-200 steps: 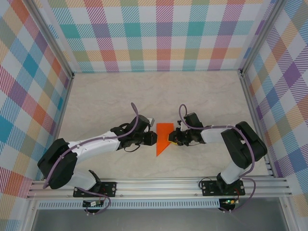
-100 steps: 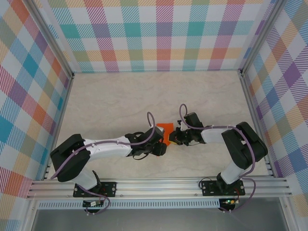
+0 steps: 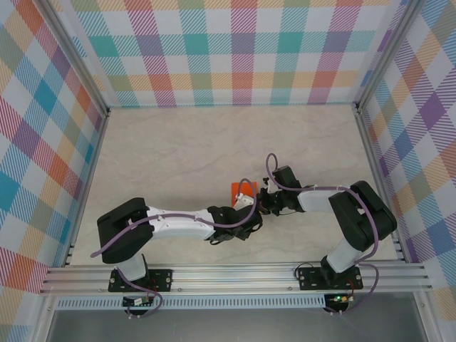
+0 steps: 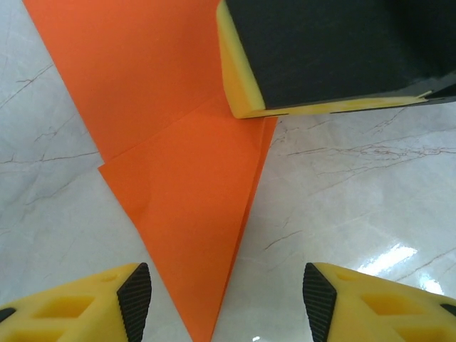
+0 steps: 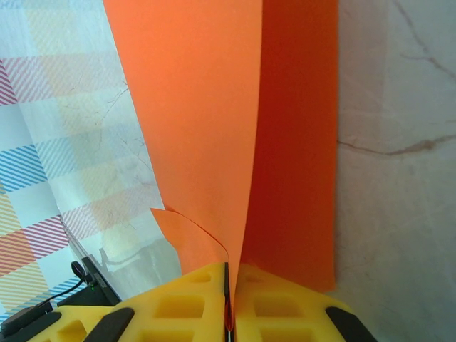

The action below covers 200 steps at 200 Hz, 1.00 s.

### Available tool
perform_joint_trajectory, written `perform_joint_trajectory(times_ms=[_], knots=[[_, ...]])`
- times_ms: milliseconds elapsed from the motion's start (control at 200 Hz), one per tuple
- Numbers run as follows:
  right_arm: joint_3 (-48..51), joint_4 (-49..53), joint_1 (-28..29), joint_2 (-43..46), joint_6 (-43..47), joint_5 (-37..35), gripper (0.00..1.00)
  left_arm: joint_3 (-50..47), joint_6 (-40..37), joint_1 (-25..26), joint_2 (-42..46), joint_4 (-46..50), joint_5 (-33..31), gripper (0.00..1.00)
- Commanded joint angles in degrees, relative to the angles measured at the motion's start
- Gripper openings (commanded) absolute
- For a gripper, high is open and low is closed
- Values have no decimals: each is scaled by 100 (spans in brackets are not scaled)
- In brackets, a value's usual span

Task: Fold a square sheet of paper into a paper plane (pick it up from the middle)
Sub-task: Third fold the triangle at the center of the table, then fourth fold the wing at the center of the table.

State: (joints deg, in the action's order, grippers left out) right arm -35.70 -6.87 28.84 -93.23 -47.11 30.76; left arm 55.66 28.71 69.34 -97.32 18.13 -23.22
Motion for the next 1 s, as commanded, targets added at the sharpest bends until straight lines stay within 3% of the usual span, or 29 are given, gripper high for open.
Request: perform_joint_trajectory(times_ms=[0, 260, 995], knots=[[-122, 114, -21, 174, -4, 149, 9, 134, -39, 88, -48, 266, -333, 63], [-207, 218, -27, 200, -8, 208, 10, 141, -155, 88, -112, 230, -219, 67], [-310, 362, -23, 297, 9, 306, 10, 341, -75, 80, -451, 314, -456, 38]])
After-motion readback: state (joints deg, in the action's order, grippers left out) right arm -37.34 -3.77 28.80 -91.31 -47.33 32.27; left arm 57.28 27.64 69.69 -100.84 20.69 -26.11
